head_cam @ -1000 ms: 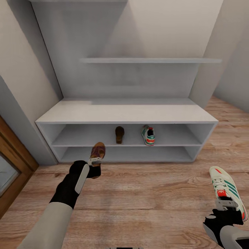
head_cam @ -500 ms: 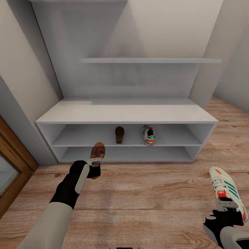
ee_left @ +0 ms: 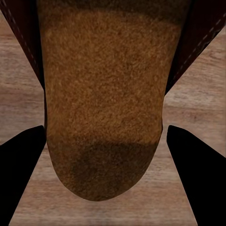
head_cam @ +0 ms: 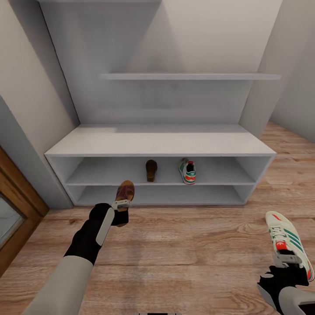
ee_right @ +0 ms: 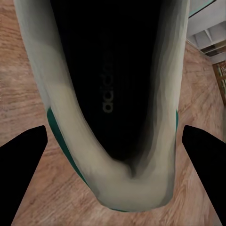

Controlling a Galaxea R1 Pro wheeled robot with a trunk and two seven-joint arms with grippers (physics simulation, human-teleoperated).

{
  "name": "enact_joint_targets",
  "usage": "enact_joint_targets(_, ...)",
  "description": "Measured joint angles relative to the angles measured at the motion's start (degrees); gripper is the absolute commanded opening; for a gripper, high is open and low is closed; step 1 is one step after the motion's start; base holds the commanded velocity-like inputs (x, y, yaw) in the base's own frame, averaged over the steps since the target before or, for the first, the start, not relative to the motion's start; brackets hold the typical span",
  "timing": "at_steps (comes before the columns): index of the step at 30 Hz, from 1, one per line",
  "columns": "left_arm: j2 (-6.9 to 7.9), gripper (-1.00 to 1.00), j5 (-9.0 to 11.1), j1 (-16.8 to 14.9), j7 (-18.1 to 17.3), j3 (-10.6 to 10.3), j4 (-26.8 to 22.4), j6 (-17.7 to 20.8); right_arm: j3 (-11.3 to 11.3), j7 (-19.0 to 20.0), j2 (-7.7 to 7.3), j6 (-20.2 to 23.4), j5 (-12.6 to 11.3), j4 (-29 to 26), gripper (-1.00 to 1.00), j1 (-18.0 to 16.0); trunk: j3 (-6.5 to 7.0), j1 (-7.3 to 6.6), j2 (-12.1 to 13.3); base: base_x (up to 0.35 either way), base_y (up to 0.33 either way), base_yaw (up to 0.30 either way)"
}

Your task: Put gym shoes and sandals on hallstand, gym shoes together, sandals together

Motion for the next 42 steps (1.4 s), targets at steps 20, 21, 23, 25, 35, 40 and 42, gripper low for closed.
enact_joint_targets(20,-0.68,-1.0,-0.06,-0.01,0.0,-0.42,-3.51,0.04,0.06,0.13,0.08,0.02,0.1,0.0,-1.0,-0.03,0.0,0.0,0.0,0.034,0.0,0.0)
enact_joint_targets(21,-0.67,-1.0,-0.07,-0.01,0.0,-0.41,-3.56,0.04,0.06,0.14,0.07,0.02,0.1,0.0,-1.0,-0.04,0.0,0.0,0.0,0.0,0.0,0.0)
enact_joint_targets(23,-0.64,-1.0,-0.05,0.0,-0.01,-0.38,-3.71,0.04,0.06,0.17,0.05,0.02,0.09,0.0,-1.0,-0.01,0.0,0.0,0.0,0.0,0.0,0.0)
enact_joint_targets(25,-0.63,-1.0,-0.09,0.0,0.0,-0.33,-3.8,0.04,0.07,0.18,0.04,0.02,0.1,0.0,-1.0,-0.02,0.0,0.0,0.0,0.0,0.0,0.0)
enact_joint_targets(35,-0.62,-1.0,-0.01,-0.01,0.0,-0.23,-3.82,0.04,0.06,0.19,0.03,0.03,0.1,0.0,-1.0,-0.01,0.0,0.0,0.0,0.009,0.0,0.0)
enact_joint_targets(40,-0.62,-1.0,0.01,0.0,-0.01,-0.24,-3.89,0.04,0.07,0.19,0.03,0.03,0.1,0.0,-1.0,-0.01,0.0,-0.01,0.0,0.091,0.0,0.0)
enact_joint_targets(42,-0.6,-1.0,0.0,-0.01,0.0,-0.25,-3.91,0.06,0.07,0.19,0.03,0.03,0.1,0.0,-1.0,0.0,0.0,0.0,0.0,0.044,0.0,0.0)
